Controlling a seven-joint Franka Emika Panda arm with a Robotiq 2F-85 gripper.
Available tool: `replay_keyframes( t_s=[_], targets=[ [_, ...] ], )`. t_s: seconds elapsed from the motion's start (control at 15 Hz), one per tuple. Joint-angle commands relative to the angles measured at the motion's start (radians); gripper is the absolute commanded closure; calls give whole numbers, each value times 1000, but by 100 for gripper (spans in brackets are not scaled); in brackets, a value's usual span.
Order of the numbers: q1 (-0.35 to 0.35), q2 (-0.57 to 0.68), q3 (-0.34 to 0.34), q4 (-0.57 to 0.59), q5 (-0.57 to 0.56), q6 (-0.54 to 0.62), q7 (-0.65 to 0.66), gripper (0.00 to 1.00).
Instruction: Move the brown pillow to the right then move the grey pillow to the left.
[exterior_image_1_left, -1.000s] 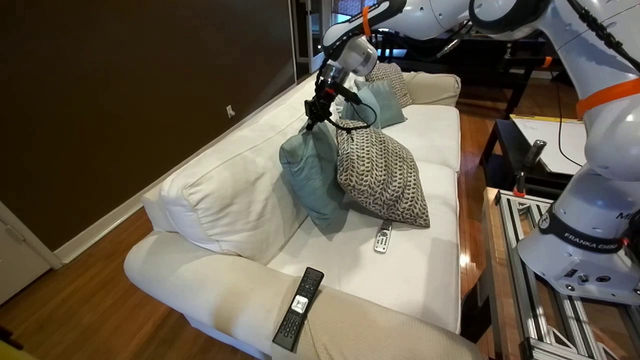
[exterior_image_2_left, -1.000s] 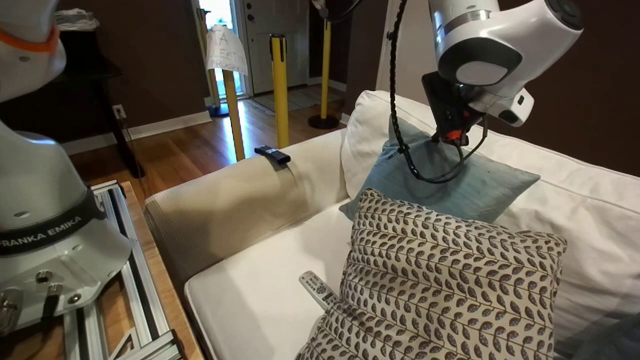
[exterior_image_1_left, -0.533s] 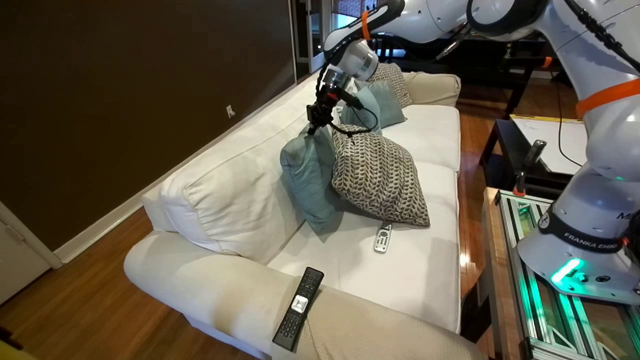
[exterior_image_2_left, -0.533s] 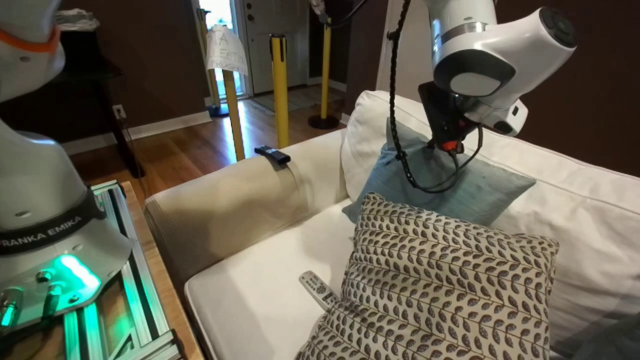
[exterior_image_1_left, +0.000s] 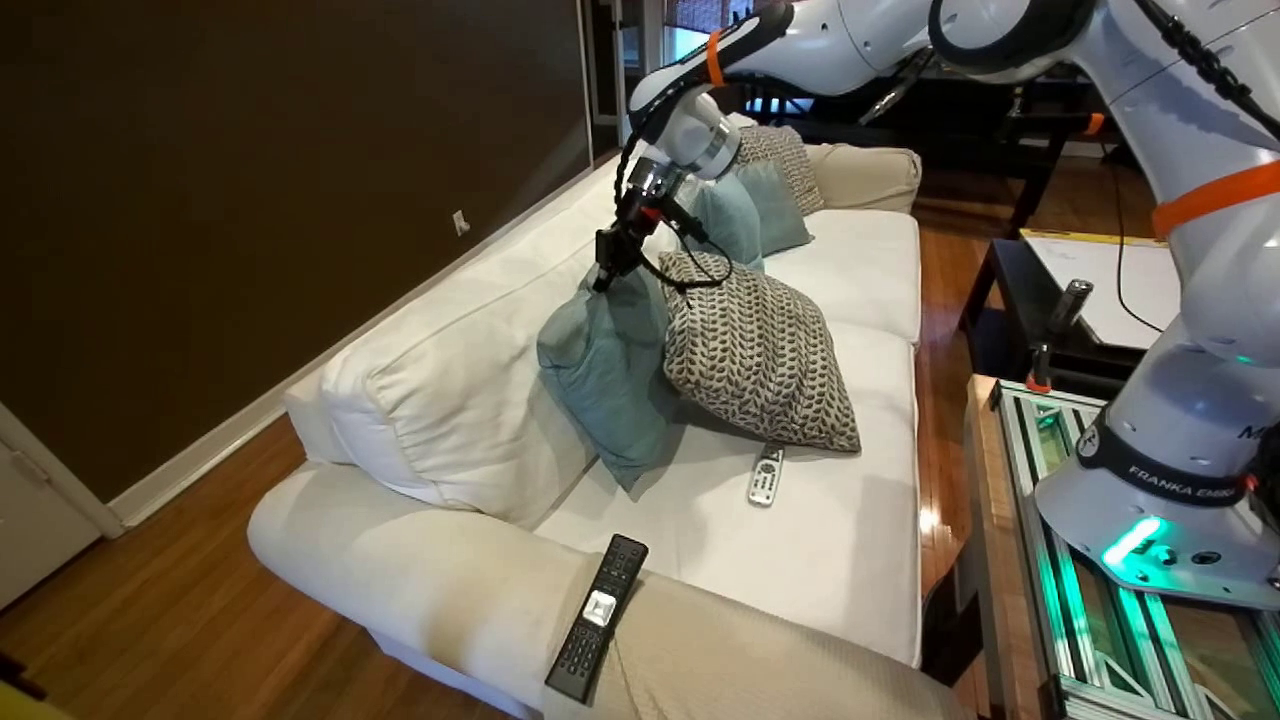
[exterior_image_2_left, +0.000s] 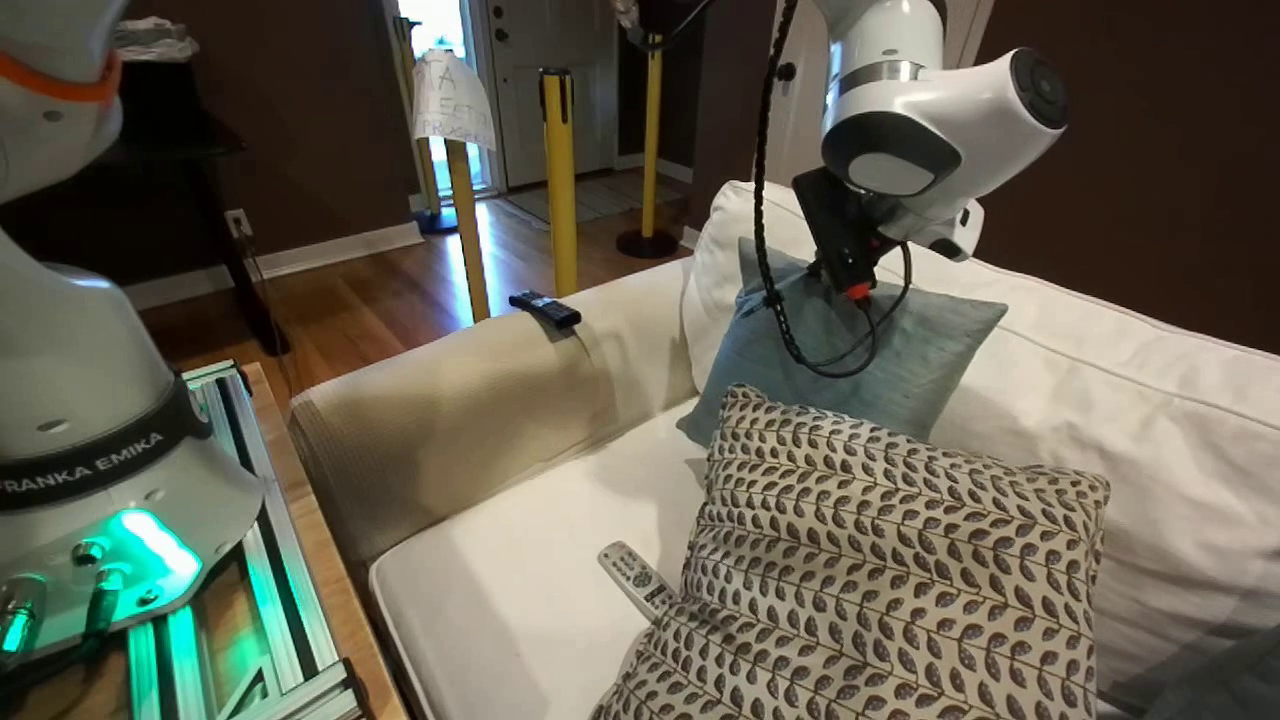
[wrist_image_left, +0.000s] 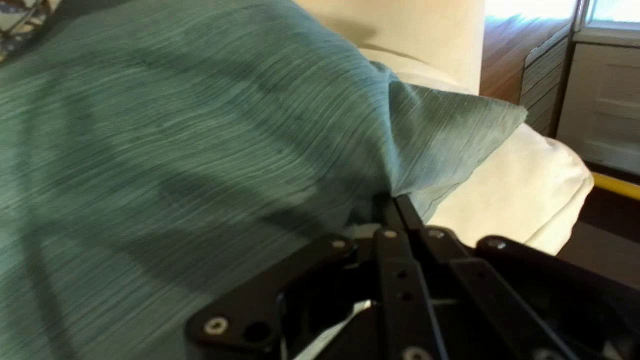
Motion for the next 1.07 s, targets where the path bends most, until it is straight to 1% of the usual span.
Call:
replay_keyframes(
  t_s=[0.0, 0.2, 0.53, 0.6, 0.67, 0.73, 0.8, 1.0],
  targets=[
    [27, -41, 6, -16, 93, -110, -56, 99],
    [53, -45, -10, -12, 136, -195, -71, 99],
    [102, -44, -58, 6, 175, -303, -64, 99],
    [114, -46, -72, 7, 176, -305, -63, 72],
    [127, -51, -87, 5, 173, -298, -61, 71],
    [136, -58, -100, 5, 173, -293, -63, 67],
    [147, -73, -116, 2, 166, -270, -69, 58],
    [169, -116, -161, -1, 139, -254, -79, 36]
  ],
)
